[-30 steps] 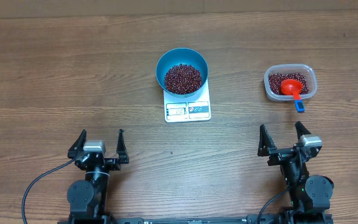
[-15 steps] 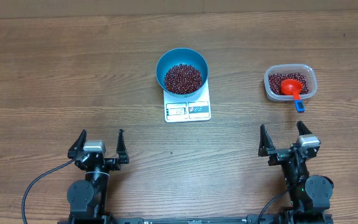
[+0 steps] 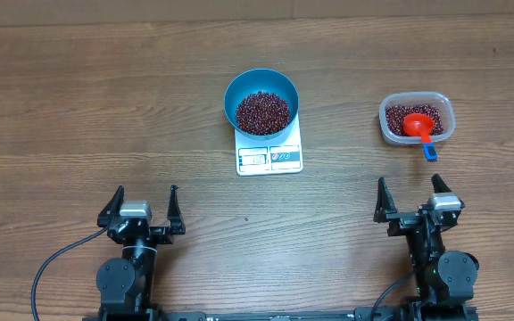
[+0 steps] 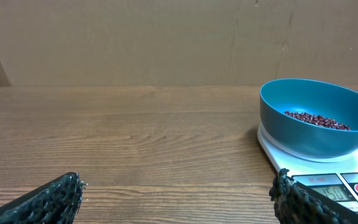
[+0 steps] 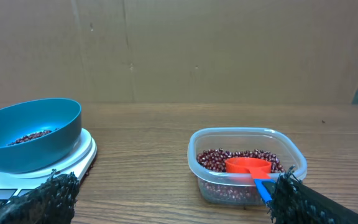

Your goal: Scoop item into bowl and weigh 150g on scale

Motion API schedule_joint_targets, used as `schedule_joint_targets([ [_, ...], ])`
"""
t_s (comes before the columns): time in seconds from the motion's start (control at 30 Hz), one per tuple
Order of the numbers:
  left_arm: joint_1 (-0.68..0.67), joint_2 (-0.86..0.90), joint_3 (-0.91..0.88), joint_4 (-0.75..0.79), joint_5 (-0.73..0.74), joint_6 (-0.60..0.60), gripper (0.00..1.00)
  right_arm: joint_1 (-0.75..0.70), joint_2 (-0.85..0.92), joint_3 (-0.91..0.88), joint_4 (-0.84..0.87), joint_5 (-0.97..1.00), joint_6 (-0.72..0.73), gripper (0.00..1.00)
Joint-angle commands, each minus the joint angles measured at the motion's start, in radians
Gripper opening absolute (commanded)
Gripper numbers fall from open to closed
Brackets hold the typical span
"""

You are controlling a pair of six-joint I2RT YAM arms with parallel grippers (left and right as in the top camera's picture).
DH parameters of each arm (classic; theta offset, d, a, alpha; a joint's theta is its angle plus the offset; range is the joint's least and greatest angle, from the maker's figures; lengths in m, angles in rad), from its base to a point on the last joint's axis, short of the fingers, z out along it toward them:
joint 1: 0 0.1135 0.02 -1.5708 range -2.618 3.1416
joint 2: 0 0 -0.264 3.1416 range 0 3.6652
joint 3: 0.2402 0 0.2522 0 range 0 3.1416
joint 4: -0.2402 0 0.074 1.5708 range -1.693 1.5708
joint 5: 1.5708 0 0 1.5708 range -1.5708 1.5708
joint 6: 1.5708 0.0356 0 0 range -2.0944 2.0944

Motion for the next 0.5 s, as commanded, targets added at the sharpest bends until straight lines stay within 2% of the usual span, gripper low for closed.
schedule_joint_targets([
  [0.0,0.006,-0.009,-0.004,0.000,0.011,0.019,1.00,0.005,-0.011,-0.010,0.003,0.016,-0.005,1.00],
  [0.47,0.006,-0.009,-0.004,0.000,0.011,0.019,1.00,0.005,-0.011,-0.010,0.006,0.014,-0.005,1.00],
])
